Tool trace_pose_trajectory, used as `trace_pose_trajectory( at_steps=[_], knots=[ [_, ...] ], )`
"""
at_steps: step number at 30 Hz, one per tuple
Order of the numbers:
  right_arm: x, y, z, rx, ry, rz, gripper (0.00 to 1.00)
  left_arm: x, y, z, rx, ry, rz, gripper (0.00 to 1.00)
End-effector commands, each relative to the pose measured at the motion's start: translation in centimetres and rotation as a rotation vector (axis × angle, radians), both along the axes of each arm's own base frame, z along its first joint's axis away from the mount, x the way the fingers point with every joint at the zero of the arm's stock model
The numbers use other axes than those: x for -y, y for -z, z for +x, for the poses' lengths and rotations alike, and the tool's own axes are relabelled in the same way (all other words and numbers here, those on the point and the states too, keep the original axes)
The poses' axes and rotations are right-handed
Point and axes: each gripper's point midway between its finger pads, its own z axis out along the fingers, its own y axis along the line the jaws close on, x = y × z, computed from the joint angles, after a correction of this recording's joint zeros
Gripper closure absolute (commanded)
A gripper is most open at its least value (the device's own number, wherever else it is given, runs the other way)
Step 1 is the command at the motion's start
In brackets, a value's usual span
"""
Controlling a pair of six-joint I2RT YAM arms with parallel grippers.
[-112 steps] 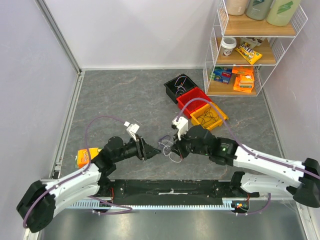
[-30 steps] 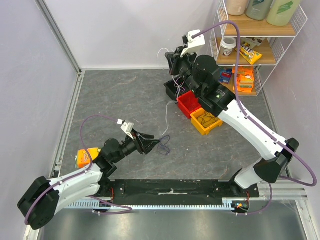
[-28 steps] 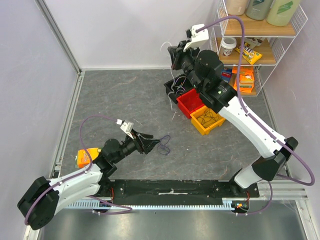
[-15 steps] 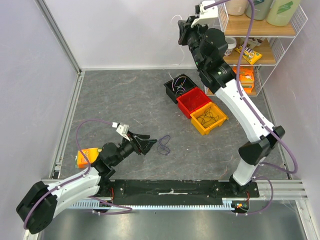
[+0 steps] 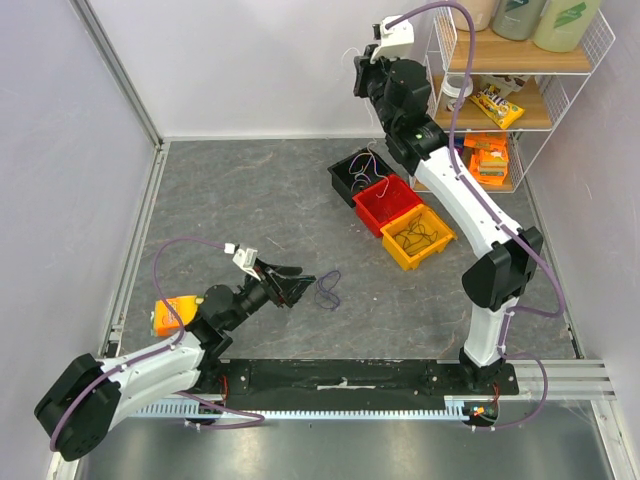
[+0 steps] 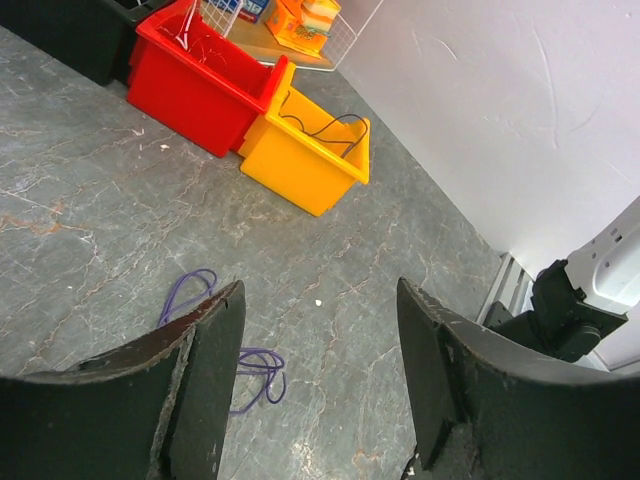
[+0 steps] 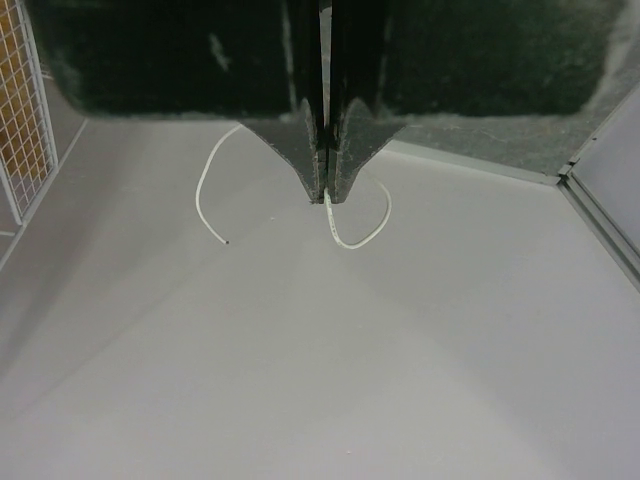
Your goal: Untangle the cables
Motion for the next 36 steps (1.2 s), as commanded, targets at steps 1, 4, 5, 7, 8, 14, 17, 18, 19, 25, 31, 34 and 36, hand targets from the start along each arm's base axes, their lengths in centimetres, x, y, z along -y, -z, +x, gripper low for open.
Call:
trace_pose_trajectory(
  at_steps=[1,4,5,7,8,14,17,18,19,25,31,34,36],
  knots=[
    [0.7,-5.4,-1.5,0.123,-0.013,0.046,1.00,-0.7,2.2,-0.9,-0.030,-0.003,-0.001,0.32],
    [1.5,-7.9,-2.4,0.166,-0.002,0.057,1.00,-0.6,2.2,-0.7,-0.034,-0.003,0.002,0.33],
    [1.6,-8.7,-2.7,0.181,-0.001,0.063,1.00,-0.6,2.1,-0.7,-0.034,-0.004,0.000,0.33],
    [1.9,-9.8,-2.9,0.203,0.003,0.068,1.00,-0.6,2.2,-0.7,-0.035,-0.001,0.003,0.33],
    [2.0,-10.0,-2.9,0.210,0.006,0.066,1.00,-0.5,2.3,-0.8,-0.035,0.003,0.004,0.33],
    [1.9,-9.3,-1.5,0.198,0.007,0.062,1.00,-0.7,2.3,-0.8,-0.034,-0.004,-0.002,0.33],
    [1.7,-9.1,-1.2,0.191,0.005,0.060,1.00,-0.7,2.2,-0.8,-0.032,-0.004,-0.003,0.33],
    [1.8,-9.3,-1.2,0.190,0.005,0.059,1.00,-0.7,2.2,-0.8,-0.032,-0.004,-0.003,0.33],
    [1.8,-9.6,-1.6,0.194,-0.001,0.060,1.00,-0.6,2.3,-0.8,-0.036,-0.004,-0.002,0.33],
    [1.9,-11.5,-4.6,0.186,-0.007,-0.054,1.00,-0.5,2.3,-0.8,-0.036,0.001,0.000,0.33],
    [3.5,-7.5,-8.7,0.077,0.118,-0.202,1.00,-0.5,2.2,-0.8,-0.032,0.000,-0.001,0.33],
    [5.8,-5.1,-9.8,0.033,0.195,-0.228,1.00,-0.6,2.3,-0.9,-0.032,0.001,-0.003,0.33],
    [7.0,-3.6,-10.2,0.009,0.240,-0.260,1.00,-0.7,2.1,-0.9,-0.027,-0.001,-0.010,0.33]
  ],
)
